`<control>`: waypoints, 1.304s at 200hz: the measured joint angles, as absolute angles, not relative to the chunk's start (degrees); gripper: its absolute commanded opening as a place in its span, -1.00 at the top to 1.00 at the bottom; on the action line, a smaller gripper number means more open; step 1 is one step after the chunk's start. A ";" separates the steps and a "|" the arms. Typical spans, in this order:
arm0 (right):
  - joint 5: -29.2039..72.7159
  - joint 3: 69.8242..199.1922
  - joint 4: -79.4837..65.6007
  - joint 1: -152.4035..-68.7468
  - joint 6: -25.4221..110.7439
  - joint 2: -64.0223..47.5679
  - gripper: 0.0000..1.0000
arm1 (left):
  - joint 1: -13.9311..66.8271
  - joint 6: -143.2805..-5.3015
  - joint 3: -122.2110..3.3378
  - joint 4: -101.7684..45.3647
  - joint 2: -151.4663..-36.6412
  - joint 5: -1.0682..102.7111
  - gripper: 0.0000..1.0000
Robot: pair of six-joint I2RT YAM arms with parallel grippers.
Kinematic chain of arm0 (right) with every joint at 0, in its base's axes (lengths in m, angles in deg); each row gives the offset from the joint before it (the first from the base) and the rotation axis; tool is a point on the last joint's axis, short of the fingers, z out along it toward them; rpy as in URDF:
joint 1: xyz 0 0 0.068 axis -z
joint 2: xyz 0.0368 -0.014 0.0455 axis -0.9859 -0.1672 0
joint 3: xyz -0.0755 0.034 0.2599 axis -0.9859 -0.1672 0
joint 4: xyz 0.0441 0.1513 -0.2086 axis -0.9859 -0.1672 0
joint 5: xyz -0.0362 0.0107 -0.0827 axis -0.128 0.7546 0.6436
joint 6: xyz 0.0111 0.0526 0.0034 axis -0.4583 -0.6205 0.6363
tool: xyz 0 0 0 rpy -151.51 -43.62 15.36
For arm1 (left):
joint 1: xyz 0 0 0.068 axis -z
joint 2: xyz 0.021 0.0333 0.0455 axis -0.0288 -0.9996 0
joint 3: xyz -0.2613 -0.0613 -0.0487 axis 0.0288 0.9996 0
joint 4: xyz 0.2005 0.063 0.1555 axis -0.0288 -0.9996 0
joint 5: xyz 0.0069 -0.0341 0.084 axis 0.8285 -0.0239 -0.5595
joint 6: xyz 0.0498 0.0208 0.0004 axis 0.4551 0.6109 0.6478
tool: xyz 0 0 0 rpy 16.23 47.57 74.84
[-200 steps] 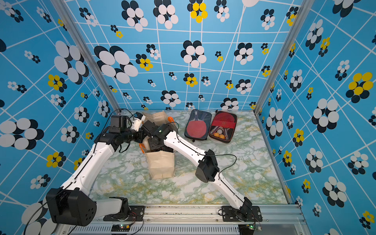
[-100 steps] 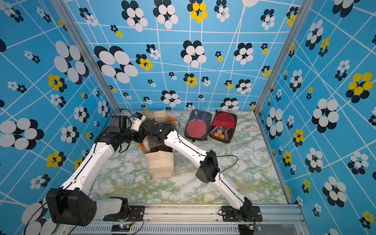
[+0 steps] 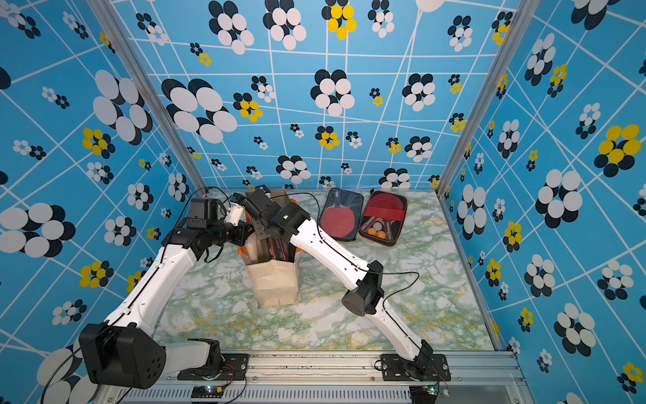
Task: Remove the ping pong set from the canvas bag
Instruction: Pick up the ping pong set from the canvas bag, then place the ping pong set at the center of the board.
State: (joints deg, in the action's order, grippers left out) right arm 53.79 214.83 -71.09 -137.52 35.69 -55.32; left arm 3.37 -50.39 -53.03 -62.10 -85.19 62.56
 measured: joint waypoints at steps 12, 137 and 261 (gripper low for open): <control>54.14 214.83 -70.98 -137.52 35.88 -54.67 1.00 | 3.37 -50.39 -53.03 -62.10 -85.19 62.56 1.00; 57.85 214.83 -64.27 -137.52 41.04 -48.18 1.00 | 3.37 -50.37 -52.70 -61.99 -85.19 62.56 1.00; 58.84 213.89 -54.63 -137.52 46.44 -39.24 1.00 | 3.37 -50.35 -52.70 -61.99 -85.19 62.58 1.00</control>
State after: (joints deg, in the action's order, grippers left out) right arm 58.84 213.89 -54.63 -137.52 46.44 -39.24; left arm 3.37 -50.35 -52.70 -61.99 -85.19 62.58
